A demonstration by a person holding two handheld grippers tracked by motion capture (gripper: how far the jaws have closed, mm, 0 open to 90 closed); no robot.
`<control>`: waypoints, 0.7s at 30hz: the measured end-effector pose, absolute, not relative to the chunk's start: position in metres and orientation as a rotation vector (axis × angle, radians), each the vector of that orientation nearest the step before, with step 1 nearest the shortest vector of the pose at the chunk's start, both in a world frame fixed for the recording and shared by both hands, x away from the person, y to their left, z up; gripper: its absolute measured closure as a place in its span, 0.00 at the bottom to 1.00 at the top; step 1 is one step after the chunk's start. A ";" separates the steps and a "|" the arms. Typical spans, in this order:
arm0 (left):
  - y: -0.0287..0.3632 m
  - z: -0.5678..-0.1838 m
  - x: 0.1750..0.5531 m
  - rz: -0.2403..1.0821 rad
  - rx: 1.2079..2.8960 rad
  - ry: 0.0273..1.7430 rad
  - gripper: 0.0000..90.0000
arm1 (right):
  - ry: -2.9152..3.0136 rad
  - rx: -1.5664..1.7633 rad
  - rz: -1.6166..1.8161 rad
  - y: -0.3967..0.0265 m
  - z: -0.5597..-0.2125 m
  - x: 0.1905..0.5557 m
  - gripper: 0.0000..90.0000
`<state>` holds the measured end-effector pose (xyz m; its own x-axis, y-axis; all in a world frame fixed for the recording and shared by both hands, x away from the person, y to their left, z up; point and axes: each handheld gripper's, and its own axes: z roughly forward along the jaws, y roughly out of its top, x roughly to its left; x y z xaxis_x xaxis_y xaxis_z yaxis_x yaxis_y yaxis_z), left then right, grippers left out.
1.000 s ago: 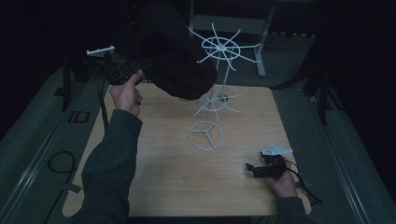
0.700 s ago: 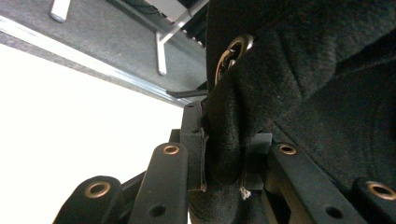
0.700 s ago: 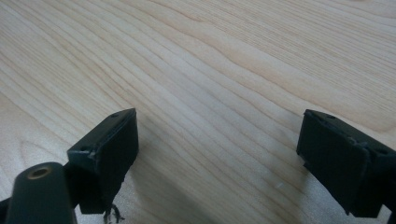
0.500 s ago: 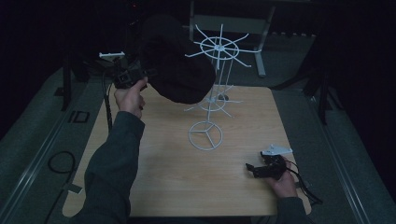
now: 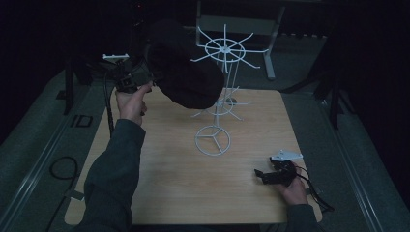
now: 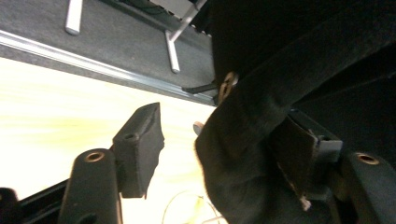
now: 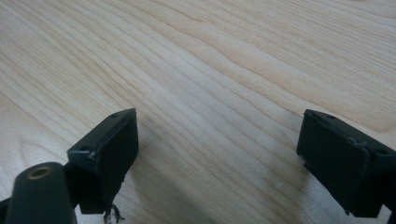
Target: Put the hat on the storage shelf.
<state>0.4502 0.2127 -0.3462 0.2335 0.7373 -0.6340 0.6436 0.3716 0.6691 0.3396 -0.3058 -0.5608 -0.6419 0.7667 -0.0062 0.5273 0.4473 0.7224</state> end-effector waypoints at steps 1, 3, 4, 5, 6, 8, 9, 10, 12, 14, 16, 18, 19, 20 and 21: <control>0.213 -0.346 0.450 0.103 1.324 1.459 0.39 | 2.371 1.101 1.008 -0.306 -0.561 0.340 0.14; 0.213 -0.345 0.449 0.114 1.327 1.458 0.37 | 2.372 1.101 1.008 -0.306 -0.561 0.340 0.14; 0.213 -0.345 0.448 0.129 1.337 1.452 0.37 | 2.372 1.101 1.008 -0.306 -0.561 0.340 0.14; 0.212 -0.345 0.447 0.132 1.338 1.450 0.37 | 2.372 1.102 1.008 -0.306 -0.561 0.340 0.14; 0.213 -0.344 0.447 0.137 1.344 1.447 0.37 | 2.372 1.102 1.009 -0.306 -0.561 0.340 0.14; 0.213 -0.344 0.445 0.152 1.357 1.446 0.37 | 2.372 1.102 1.008 -0.306 -0.561 0.340 0.14; 0.213 -0.344 0.445 0.156 1.363 1.444 0.37 | 2.372 1.103 1.008 -0.306 -0.561 0.339 0.14; 0.213 -0.343 0.444 0.166 1.367 1.447 0.37 | 2.372 1.103 1.008 -0.306 -0.561 0.339 0.14; 0.213 -0.342 0.442 0.174 1.368 1.443 0.37 | 2.372 1.103 1.008 -0.306 -0.561 0.339 0.14; 0.214 -0.341 0.440 0.195 1.381 1.440 0.37 | 2.372 1.103 1.008 -0.306 -0.561 0.339 0.14; 0.214 -0.340 0.439 0.201 1.386 1.439 0.37 | 2.372 1.103 1.007 -0.306 -0.561 0.339 0.14; 0.214 -0.339 0.437 0.206 1.392 1.435 0.37 | 2.372 1.103 1.007 -0.306 -0.561 0.339 0.14; 0.214 -0.339 0.437 0.208 1.392 1.435 0.38 | 2.371 1.102 1.007 -0.306 -0.561 0.340 0.14; 0.214 -0.338 0.436 0.208 1.391 1.432 0.38 | 2.371 1.102 1.007 -0.306 -0.561 0.339 0.14; 0.214 -0.338 0.436 0.212 1.396 1.430 0.38 | 2.371 1.103 1.007 -0.306 -0.561 0.339 0.14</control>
